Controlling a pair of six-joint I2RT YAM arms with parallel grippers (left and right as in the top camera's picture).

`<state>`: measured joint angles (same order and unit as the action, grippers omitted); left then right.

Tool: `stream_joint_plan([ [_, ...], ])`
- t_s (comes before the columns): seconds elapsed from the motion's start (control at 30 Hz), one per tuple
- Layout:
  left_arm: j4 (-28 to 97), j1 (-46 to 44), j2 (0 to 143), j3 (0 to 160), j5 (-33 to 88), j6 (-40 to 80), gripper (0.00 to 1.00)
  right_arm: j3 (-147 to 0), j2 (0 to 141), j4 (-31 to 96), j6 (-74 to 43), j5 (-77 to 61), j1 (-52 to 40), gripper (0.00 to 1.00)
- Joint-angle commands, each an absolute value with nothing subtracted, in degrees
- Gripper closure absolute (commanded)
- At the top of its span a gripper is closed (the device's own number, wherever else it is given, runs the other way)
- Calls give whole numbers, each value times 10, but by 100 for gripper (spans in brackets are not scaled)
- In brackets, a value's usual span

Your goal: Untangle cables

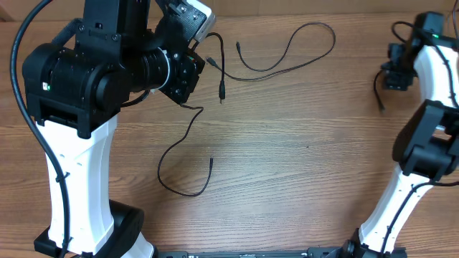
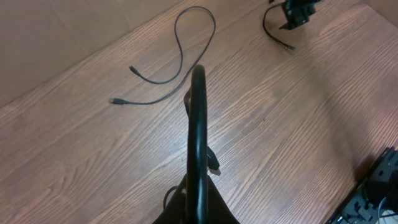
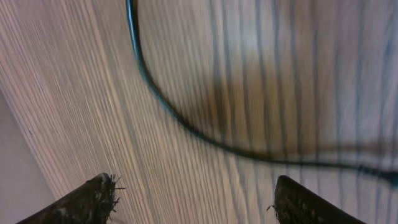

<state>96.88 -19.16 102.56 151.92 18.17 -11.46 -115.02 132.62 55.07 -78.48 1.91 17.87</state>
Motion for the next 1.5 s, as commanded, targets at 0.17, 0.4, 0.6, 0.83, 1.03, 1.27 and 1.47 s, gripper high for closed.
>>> stream_joint_plan([
  [0.17, 968, -196, 1025, 1521, 196, -85, 96, -1147, 1327, 590, -844, 133, 119, 24],
  [0.4, 968, -196, 1025, 1521, 196, -85, 96, -1136, 1327, 632, -964, 143, 120, 0],
  [0.6, 968, -196, 1025, 1521, 196, -85, 96, -1092, 1327, 626, -1074, 145, 134, 3],
  [0.83, 968, -196, 1025, 1521, 241, -78, 96, -1034, 1328, 479, -1155, 132, 155, 10],
  [1.03, 968, -196, 1025, 1521, 241, -59, 96, -1019, 1334, 417, -1157, 90, 162, 57],
  [1.27, 968, -196, 1025, 1521, 240, -60, 96, -1017, 1367, 488, -1152, 101, 154, 44],
  [1.47, 968, -196, 1025, 1521, 240, -60, 96, -975, 1387, 522, -1151, 165, 161, 94],
])
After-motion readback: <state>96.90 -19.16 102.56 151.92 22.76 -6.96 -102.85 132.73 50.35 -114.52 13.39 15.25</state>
